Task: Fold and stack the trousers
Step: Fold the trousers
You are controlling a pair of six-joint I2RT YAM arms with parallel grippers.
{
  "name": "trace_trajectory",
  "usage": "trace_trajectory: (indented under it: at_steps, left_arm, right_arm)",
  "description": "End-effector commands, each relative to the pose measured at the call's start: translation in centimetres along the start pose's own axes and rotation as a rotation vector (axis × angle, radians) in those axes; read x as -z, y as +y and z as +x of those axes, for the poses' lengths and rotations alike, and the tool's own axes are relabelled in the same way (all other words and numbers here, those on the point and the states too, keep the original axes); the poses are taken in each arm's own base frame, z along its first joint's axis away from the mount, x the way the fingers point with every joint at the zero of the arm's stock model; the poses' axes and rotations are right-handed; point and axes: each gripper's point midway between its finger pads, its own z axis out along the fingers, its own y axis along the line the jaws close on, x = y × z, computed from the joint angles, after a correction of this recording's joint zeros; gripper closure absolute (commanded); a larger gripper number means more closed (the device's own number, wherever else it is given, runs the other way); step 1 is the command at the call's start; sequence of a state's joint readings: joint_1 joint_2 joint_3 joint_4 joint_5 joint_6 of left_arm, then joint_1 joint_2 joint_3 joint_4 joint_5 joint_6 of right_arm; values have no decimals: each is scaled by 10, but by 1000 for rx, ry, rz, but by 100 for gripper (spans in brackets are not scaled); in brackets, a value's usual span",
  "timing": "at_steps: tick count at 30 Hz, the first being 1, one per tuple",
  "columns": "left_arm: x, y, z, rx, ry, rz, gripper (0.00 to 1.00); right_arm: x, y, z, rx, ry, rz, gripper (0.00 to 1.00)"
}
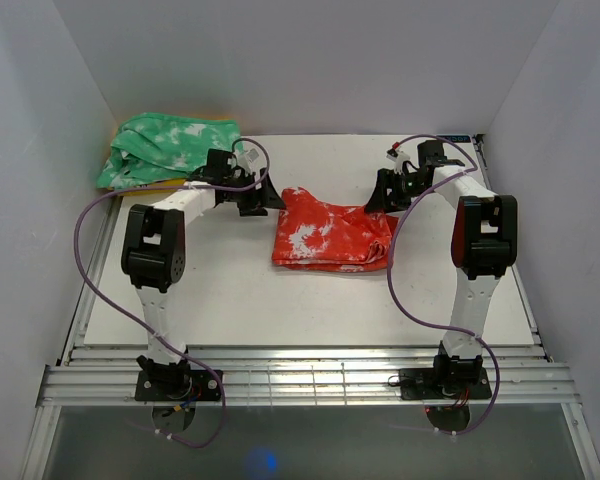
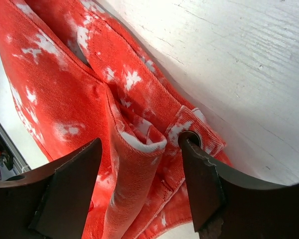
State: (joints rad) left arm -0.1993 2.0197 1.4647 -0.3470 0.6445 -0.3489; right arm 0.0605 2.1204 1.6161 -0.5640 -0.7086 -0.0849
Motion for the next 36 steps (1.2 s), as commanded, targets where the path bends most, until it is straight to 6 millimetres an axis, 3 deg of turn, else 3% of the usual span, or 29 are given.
trace_trajectory:
  at_steps: [1, 7, 9, 12, 13, 17, 22, 27, 29, 35, 36]
  left_arm:
    - [-13, -21, 4, 31, 26, 187, 12]
    - [-25, -23, 10, 118, 37, 291, 22]
    - [-28, -19, 11, 146, 39, 288, 29]
    - [-31, -6, 14, 195, 39, 274, 49]
    - [-30, -4, 15, 210, 42, 277, 65]
    - [-23, -1, 14, 227, 29, 308, 100]
    - [-15, -1, 20, 245, 21, 320, 100]
    - [-10, 0, 22, 231, 13, 317, 100]
    - [-11, 1, 23, 232, 17, 314, 100]
    - [-14, 5, 24, 231, 13, 303, 100]
    - [-14, 5, 24, 233, 14, 303, 100]
  right_arm:
    - [0, 8, -17, 42, -42, -44, 30]
    - [-3, 12, -15, 38, -45, -82, 60]
    - [-2, 13, -14, 35, -47, -94, 65]
    - [3, 11, -13, 28, -55, -98, 81]
    - [5, 10, -12, 20, -56, -97, 90]
    - [14, 6, -11, 1, -77, -105, 92]
    - [40, -8, -6, -23, -134, -111, 92]
    - [58, -26, 20, -43, -182, -115, 92]
    - [63, -31, 17, -28, -226, -117, 92]
    - [52, -37, 13, -14, -278, -143, 91]
    - [49, -39, 10, -18, -278, -137, 86]
